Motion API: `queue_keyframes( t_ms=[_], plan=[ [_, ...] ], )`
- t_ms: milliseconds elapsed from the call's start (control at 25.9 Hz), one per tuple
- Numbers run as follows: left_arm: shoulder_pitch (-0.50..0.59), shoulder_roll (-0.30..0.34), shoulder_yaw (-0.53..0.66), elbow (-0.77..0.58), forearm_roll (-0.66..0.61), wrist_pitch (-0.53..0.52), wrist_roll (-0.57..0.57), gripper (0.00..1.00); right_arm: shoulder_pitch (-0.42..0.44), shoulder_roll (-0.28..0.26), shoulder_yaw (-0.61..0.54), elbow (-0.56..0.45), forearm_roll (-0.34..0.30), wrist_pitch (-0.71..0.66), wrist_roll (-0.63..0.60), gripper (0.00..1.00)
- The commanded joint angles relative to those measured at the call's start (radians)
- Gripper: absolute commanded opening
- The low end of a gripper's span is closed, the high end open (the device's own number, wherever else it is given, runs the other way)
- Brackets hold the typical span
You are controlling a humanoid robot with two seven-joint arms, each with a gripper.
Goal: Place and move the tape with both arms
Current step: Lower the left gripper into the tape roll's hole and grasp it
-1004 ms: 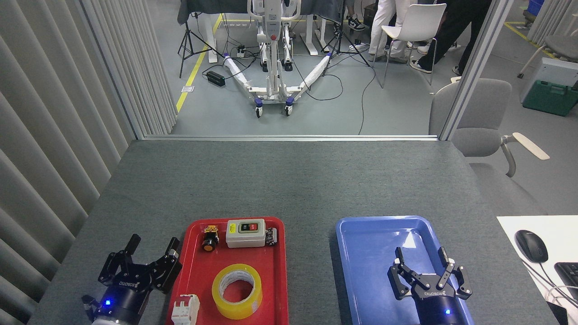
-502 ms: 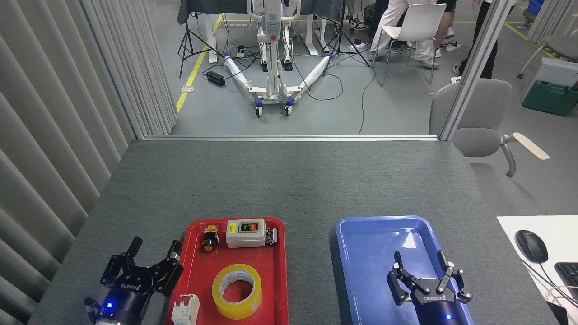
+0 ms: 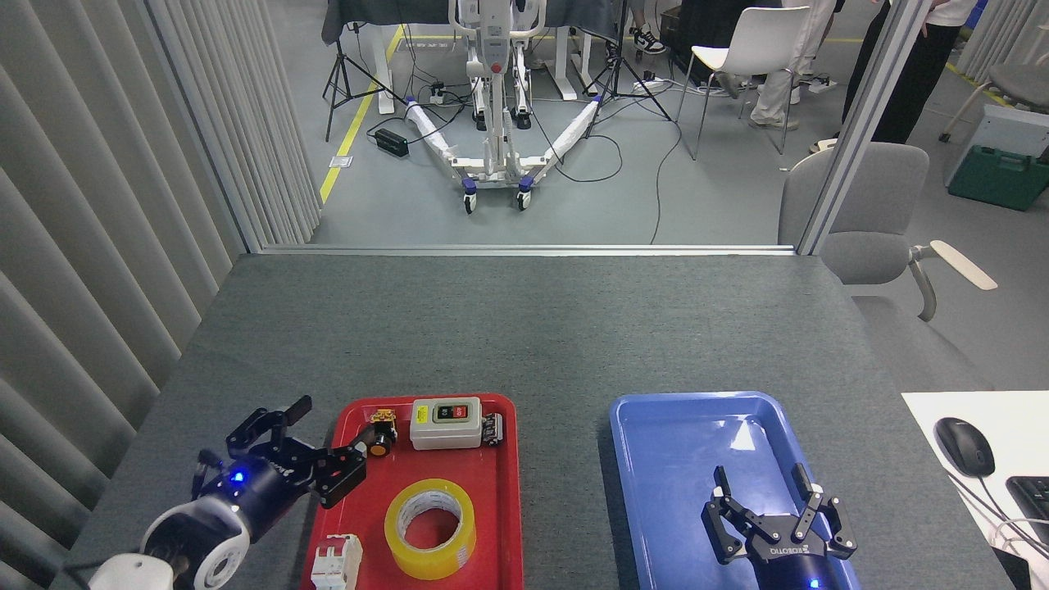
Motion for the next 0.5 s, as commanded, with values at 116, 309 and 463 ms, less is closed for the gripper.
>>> queue_keyframes(
  t_ms=[116, 309, 463],
  plan=[
    [-0.177, 0.050, -0.095, 0.009, 0.042, -0.294, -0.619, 1.00, 0.004, -0.001, 0.004, -0.007, -0.004, -0.001, -0.013, 1.00],
    [-0.267, -0.013, -0.149, 0.073, 0.043, -0.321, -0.632, 1.00, 0.007, -0.001, 0.005, -0.007, -0.007, -0.001, -0.016, 1.00],
    [-0.352, -0.113, -0.221, 0.239, 0.043, -0.320, -0.655, 1.00, 0.010, 0.001, 0.005, -0.007, -0.013, -0.010, -0.017, 1.00]
  ],
)
